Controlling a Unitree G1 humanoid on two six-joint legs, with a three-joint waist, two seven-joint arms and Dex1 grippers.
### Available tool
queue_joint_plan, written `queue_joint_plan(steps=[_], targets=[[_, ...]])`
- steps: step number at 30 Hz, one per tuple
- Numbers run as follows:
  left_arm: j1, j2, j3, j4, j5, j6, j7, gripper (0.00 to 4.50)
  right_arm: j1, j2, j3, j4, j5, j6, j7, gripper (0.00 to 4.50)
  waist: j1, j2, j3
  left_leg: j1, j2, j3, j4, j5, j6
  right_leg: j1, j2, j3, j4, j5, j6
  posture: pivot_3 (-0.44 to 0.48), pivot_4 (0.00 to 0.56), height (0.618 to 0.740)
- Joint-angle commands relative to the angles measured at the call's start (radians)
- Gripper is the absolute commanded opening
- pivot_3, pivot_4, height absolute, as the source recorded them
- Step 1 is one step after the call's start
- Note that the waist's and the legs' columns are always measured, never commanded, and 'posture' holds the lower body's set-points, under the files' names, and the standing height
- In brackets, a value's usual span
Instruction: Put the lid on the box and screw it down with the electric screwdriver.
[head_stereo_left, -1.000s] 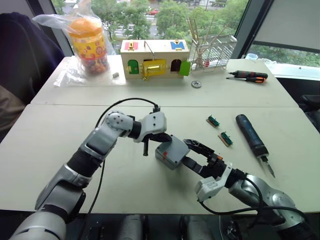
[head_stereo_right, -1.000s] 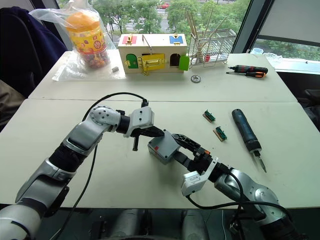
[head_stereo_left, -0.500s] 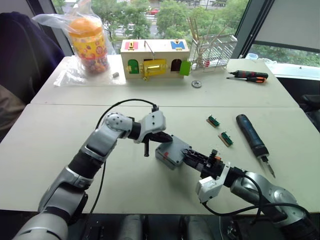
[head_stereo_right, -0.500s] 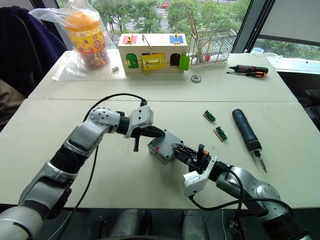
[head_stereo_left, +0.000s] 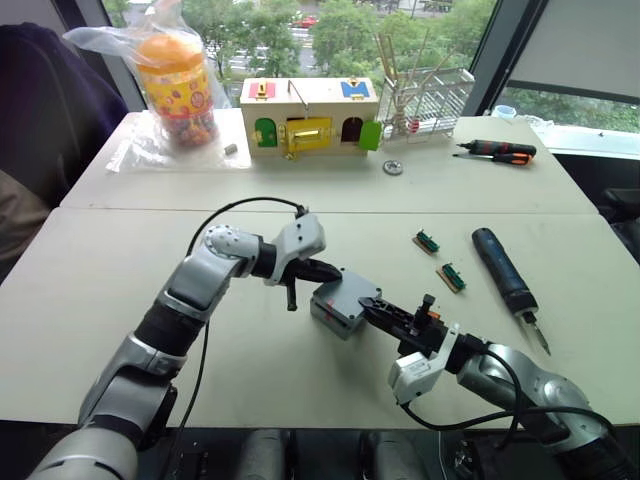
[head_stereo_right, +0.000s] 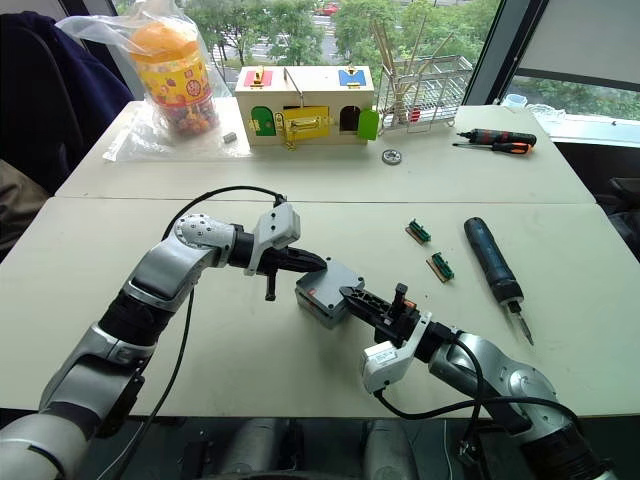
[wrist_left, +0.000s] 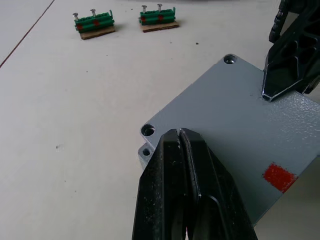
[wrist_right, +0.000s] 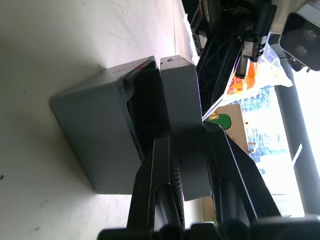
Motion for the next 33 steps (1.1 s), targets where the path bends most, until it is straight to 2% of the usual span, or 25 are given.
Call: queue_joint_plan(steps=[1, 8, 24, 26, 28, 30, 33], targets=[[-0.043, 0.01, 0.075, -0.013, -0.072, 0.074, -0.002, 0.0, -0.019, 0.016, -0.037, -0.052, 0.003, -0.004, -0.052, 0.12, 0.0, 0.0, 0.0, 0.0, 0.0, 0.0, 0.0, 0.0, 0.0, 0.0, 0.0, 0.0, 0.0, 0.0, 0.0, 0.0, 0.15, 0.706], [-0.033, 0.03, 0.061, -0.007, -0.067, 0.064, -0.007, 0.0, -0.05, 0.022, -0.005, -0.01, -0.008, -0.011, -0.056, 0.12, 0.0, 0.0, 0.001, 0.0, 0.0, 0.0, 0.0, 0.0, 0.0, 0.0, 0.0, 0.0, 0.0, 0.0, 0.0, 0.0, 0.15, 0.706], [0.012, 0.053, -0.07, -0.051, 0.005, -0.016, -0.036, 0.0, -0.035, 0.006, 0.033, 0.034, 0.003, -0.012, -0.016, 0.12, 0.0, 0.0, 0.001, 0.0, 0.0, 0.0, -0.001, 0.0, 0.0, 0.0, 0.0, 0.0, 0.0, 0.0, 0.0, 0.0, 0.15, 0.706], [0.014, 0.056, -0.091, -0.046, 0.027, -0.036, -0.039, 0.0, -0.031, 0.003, 0.03, 0.035, 0.008, -0.016, -0.016, 1.2, 0.001, 0.0, 0.001, 0.0, 0.0, 0.0, -0.001, 0.0, 0.0, 0.0, 0.0, 0.0, 0.0, 0.0, 0.0, 0.0, 0.15, 0.706], [0.024, 0.068, -0.132, -0.034, 0.07, -0.081, -0.043, 0.0, -0.026, 0.002, 0.027, 0.033, 0.017, -0.016, -0.012, 1.99, 0.0, 0.0, 0.001, 0.0, 0.0, 0.0, -0.001, 0.0, 0.0, 0.0, 0.0, 0.0, 0.0, 0.0, 0.0, 0.0, 0.15, 0.706], [0.036, 0.076, -0.165, -0.021, 0.106, -0.124, -0.048, 0.0, -0.021, -0.002, 0.021, 0.026, 0.022, -0.015, -0.012, 3.1, 0.0, 0.0, 0.0, 0.001, 0.0, 0.0, -0.001, 0.0, 0.0, 0.002, 0.0, 0.0, -0.001, 0.0, 0.0, 0.0, 0.15, 0.706], [0.045, 0.064, -0.177, -0.001, 0.122, -0.143, -0.045, 0.0, -0.011, -0.007, 0.005, 0.01, 0.029, -0.011, -0.011, 4.33, 0.001, 0.0, 0.0, 0.003, 0.0, 0.0, -0.001, 0.0, 0.0, 0.004, 0.0, 0.0, -0.002, 0.0, 0.0, 0.0, 0.15, 0.706]])
